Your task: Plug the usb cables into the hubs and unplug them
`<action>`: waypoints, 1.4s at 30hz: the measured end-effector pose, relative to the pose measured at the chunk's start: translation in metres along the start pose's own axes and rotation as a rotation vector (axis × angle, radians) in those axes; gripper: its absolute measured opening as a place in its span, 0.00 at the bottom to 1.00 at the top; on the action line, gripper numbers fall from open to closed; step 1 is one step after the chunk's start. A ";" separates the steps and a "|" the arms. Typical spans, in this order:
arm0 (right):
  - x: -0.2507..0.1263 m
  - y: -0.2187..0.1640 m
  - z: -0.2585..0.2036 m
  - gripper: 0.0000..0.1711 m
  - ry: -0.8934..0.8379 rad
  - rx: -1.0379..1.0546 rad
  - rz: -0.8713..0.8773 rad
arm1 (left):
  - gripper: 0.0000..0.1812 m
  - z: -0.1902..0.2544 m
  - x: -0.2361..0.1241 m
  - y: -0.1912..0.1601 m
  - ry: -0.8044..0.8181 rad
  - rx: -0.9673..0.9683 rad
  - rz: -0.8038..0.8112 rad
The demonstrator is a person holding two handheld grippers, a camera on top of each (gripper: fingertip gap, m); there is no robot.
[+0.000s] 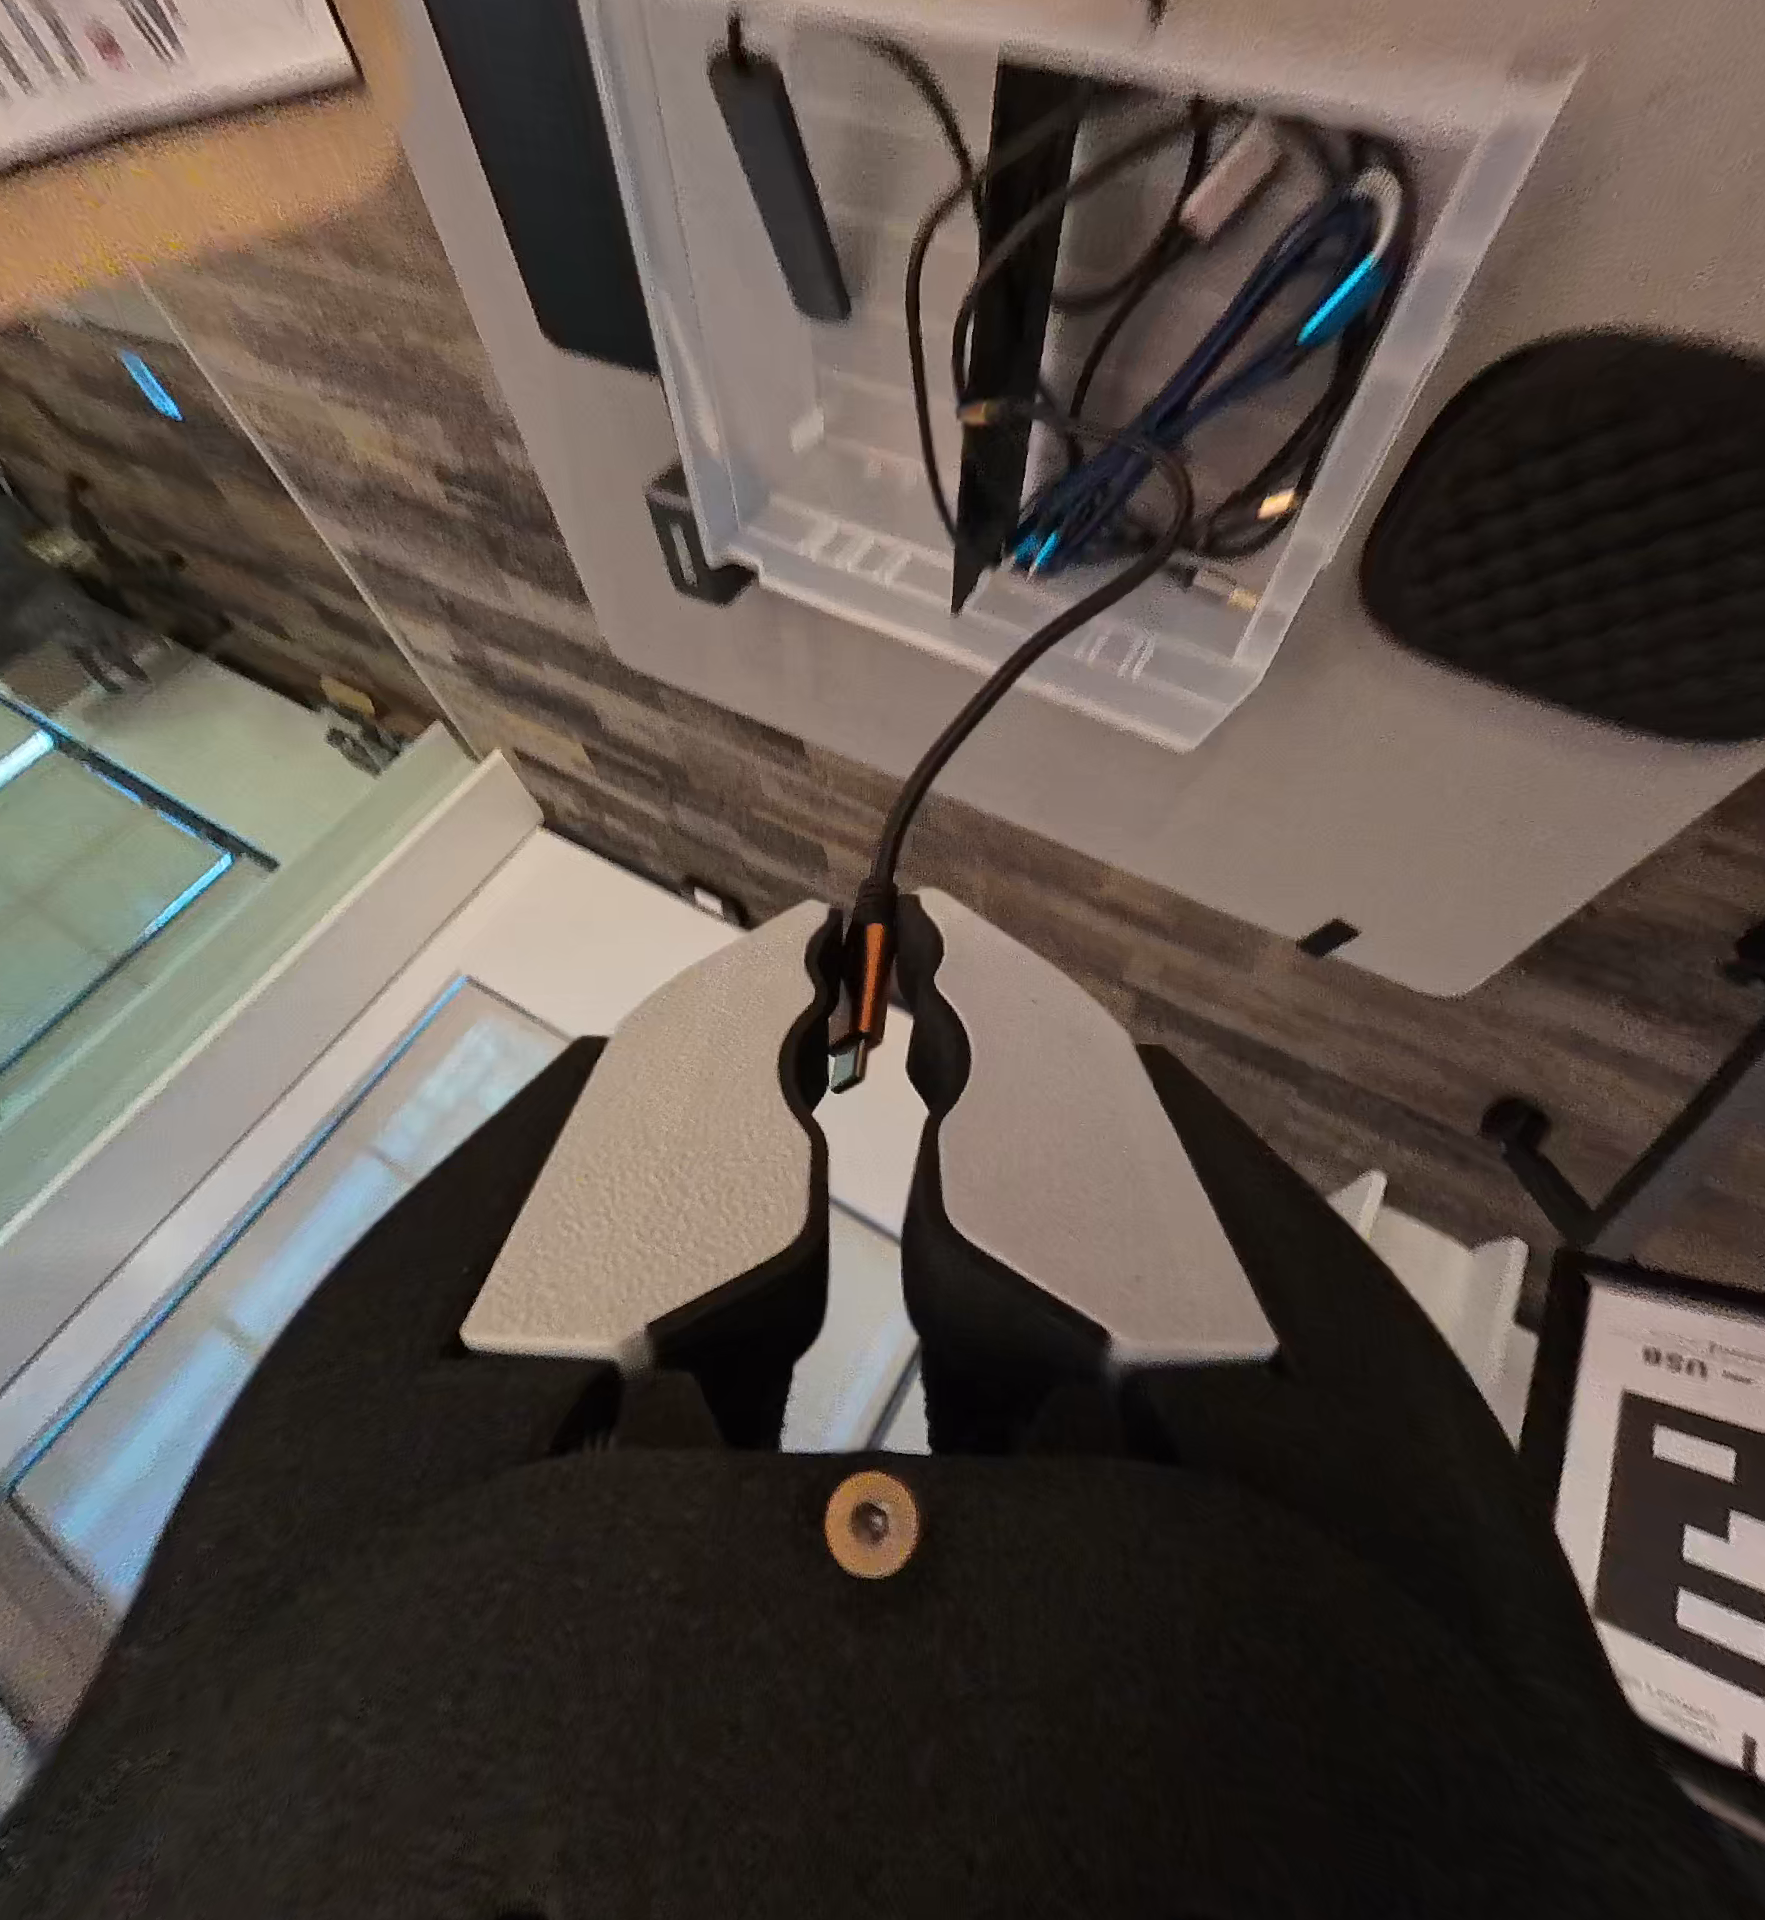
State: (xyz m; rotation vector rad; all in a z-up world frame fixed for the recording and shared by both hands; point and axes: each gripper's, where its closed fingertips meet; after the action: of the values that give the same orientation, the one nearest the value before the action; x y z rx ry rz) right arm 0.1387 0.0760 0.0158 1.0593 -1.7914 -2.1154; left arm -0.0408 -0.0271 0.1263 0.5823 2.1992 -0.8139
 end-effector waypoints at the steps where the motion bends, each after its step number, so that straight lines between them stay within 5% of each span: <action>1: 0.009 0.015 -0.003 0.16 -0.004 -0.035 0.064 | 0.05 0.003 -0.009 0.010 -0.009 0.007 0.044; 8: 0.040 0.088 -0.020 0.24 -0.119 -0.060 0.438 | 0.05 0.032 -0.064 0.083 -0.055 0.118 0.285; 12: 0.041 0.092 -0.024 0.26 -0.111 -0.012 0.462 | 0.05 0.036 -0.078 0.109 -0.039 0.147 0.334; 14: 0.040 0.091 -0.024 0.19 -0.118 -0.024 0.453 | 0.05 0.038 -0.081 0.118 -0.049 0.145 0.362; 15: 0.039 0.089 -0.025 0.05 -0.111 -0.032 0.437 | 0.05 0.039 -0.082 0.122 -0.066 0.138 0.375; 24: -0.009 0.089 -0.020 0.03 -0.079 0.008 0.442 | 0.11 0.006 -0.108 0.126 -0.097 -0.152 0.784; 29: -0.046 0.089 -0.042 0.03 -0.030 -0.007 0.392 | 0.24 0.002 -0.052 0.118 -0.347 -0.526 0.956; 33: -0.075 0.084 -0.055 0.03 -0.029 -0.024 0.366 | 0.20 0.051 -0.014 0.148 -0.688 -0.697 1.025; 42: -0.105 0.033 -0.064 0.03 0.018 0.095 0.177 | 0.22 0.137 -0.014 0.229 -0.646 -0.797 1.258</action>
State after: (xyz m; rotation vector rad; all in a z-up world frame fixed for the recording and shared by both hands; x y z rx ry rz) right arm 0.2438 0.0745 0.0868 0.8999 -1.9172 -1.9298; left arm 0.1704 0.0362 -0.0251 0.9111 1.0254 0.4830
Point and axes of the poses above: each gripper's, where its closed fingertips meet, x out along the fingers, y out of its top, z = x × y across the jaws, and after that the axes turned 6 degrees about -x, right-handed
